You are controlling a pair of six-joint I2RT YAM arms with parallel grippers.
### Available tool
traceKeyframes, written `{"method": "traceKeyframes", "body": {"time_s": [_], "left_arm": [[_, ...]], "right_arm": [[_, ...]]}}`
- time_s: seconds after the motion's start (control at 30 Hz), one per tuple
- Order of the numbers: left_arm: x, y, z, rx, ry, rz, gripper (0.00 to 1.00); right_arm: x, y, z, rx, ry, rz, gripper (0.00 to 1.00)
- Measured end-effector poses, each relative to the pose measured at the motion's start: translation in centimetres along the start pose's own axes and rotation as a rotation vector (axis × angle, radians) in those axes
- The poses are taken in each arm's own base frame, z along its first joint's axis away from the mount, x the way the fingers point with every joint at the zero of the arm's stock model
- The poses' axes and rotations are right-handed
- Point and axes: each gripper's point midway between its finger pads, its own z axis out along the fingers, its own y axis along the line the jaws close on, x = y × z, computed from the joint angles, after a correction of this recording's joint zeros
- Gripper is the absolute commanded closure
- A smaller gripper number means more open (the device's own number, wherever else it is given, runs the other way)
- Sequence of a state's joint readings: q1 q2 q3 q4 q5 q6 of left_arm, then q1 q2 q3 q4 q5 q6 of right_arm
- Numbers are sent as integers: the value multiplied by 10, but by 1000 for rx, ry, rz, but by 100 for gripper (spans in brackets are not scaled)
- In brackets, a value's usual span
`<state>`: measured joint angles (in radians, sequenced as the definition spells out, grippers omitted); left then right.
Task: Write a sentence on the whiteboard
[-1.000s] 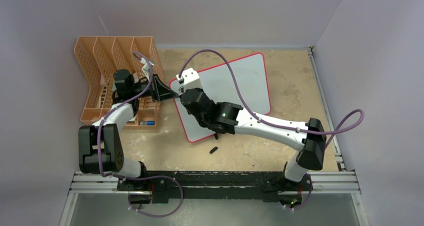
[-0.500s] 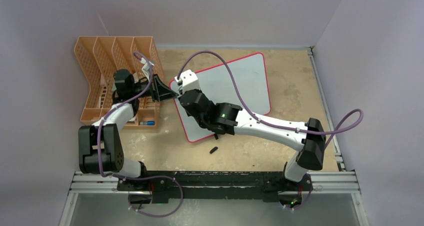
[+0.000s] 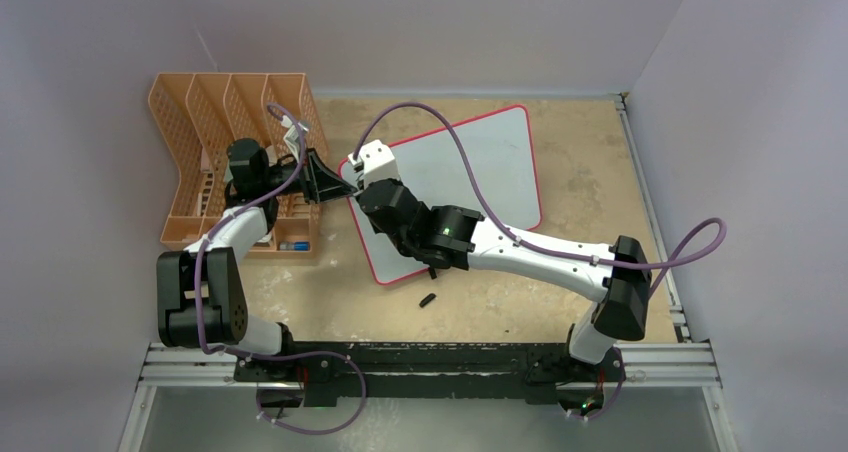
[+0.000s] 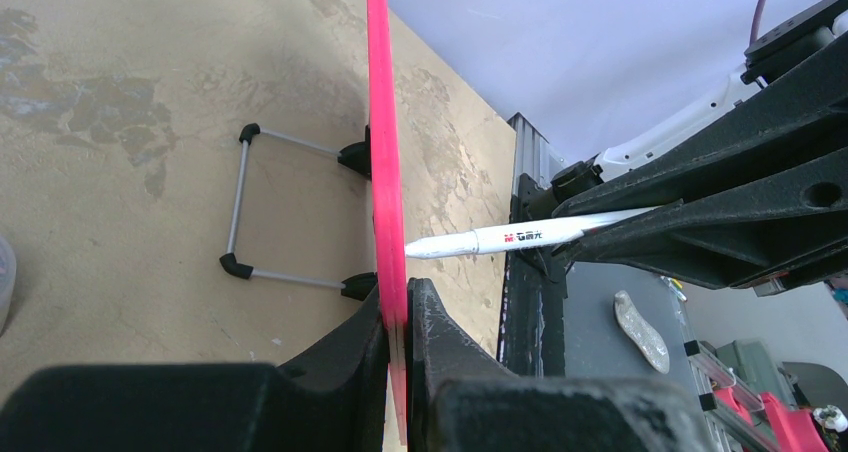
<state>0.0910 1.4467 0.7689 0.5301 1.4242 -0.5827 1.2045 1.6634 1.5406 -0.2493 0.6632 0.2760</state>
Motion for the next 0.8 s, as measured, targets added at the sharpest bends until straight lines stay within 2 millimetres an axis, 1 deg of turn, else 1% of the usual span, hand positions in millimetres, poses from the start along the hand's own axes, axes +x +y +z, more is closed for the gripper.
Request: {"method": "traceKeyframes", "body": {"time_s": [0.4,0.8], "left_arm": [[0,0,0,0,0,0,100],[0,0,0,0,0,0,100]], "right_arm": [[0,2,2,-1,0,0,100],[5,4,1,0,16,6,100]]}}
